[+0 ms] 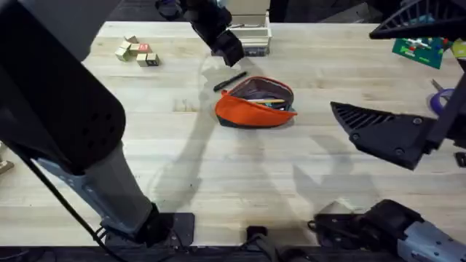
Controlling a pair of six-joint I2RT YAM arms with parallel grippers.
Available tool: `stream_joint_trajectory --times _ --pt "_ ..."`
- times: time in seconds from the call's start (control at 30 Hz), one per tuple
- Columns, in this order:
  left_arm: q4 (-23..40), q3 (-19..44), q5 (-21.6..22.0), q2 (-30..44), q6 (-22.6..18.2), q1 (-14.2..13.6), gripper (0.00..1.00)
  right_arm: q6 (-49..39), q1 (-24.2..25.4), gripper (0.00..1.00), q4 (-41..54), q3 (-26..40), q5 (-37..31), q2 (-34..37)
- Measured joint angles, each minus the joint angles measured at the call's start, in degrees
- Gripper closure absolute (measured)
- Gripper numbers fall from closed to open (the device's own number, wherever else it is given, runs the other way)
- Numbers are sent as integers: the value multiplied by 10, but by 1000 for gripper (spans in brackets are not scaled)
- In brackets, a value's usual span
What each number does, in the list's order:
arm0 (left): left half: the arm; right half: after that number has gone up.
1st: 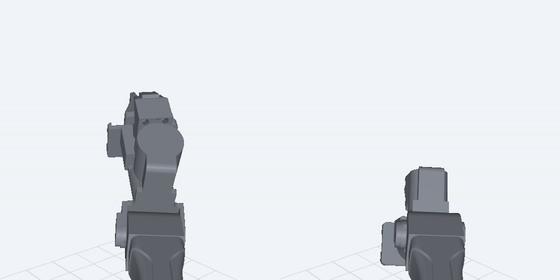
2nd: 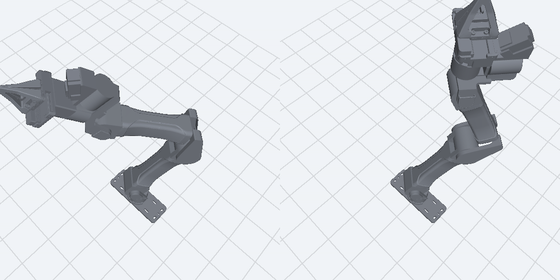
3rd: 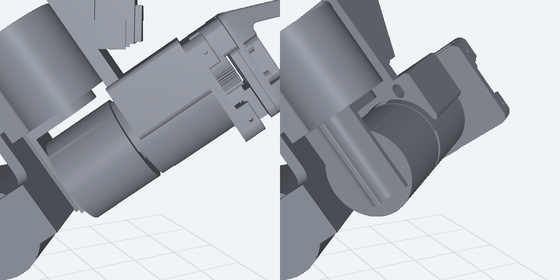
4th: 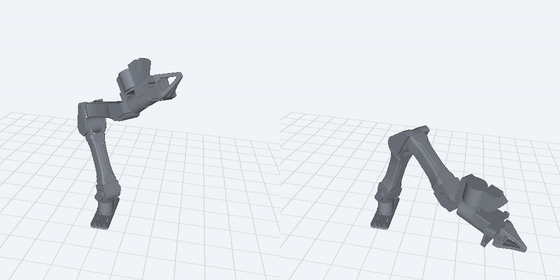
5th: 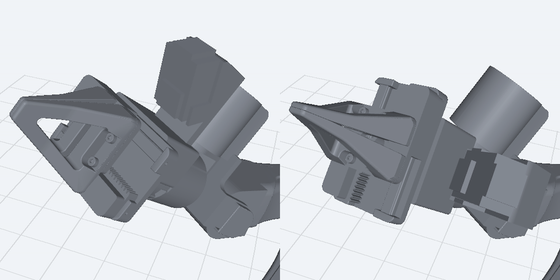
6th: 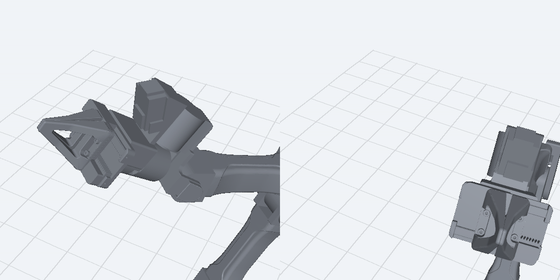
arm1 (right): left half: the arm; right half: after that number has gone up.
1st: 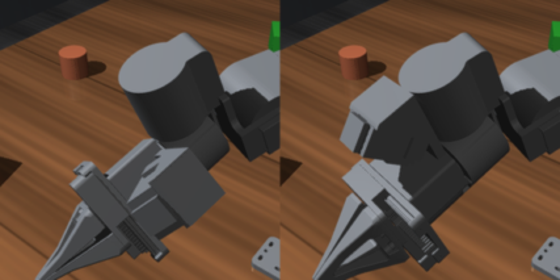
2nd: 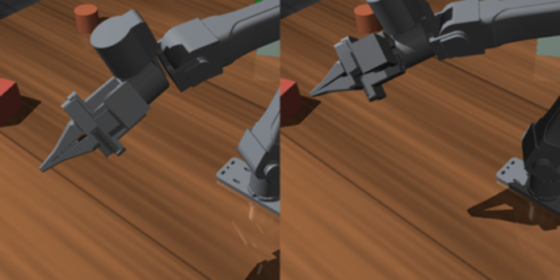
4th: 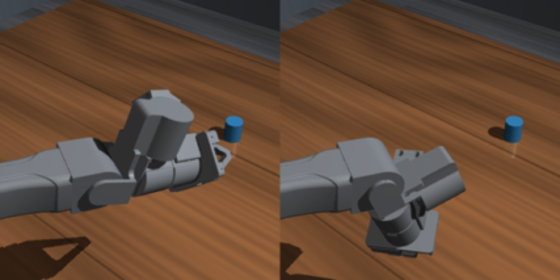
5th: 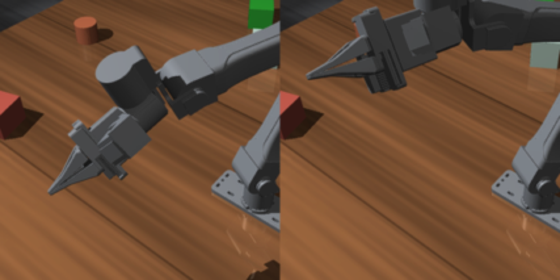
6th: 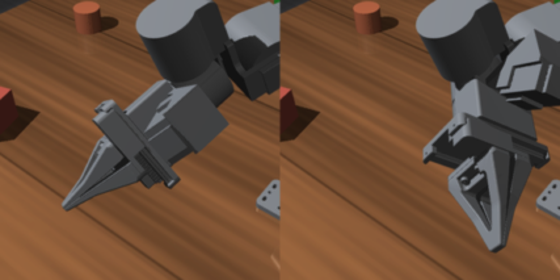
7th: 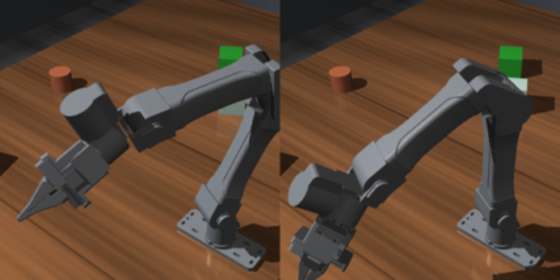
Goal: Unzip the bag, pick up the pens from the table one at a time and place them inside, then zip the bag closed.
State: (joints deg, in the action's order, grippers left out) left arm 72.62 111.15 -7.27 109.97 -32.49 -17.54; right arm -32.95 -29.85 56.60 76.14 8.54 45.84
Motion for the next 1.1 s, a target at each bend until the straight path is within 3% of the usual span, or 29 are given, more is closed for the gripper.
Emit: stream_joint_trajectory --times 0.57,1.1 --pt "-14 0 -20 6 -21 2 7 0 0 4 0 0 0 0" --pt "-37 0 -43 79 -29 38 7 0 0 4 0 0 0 0"
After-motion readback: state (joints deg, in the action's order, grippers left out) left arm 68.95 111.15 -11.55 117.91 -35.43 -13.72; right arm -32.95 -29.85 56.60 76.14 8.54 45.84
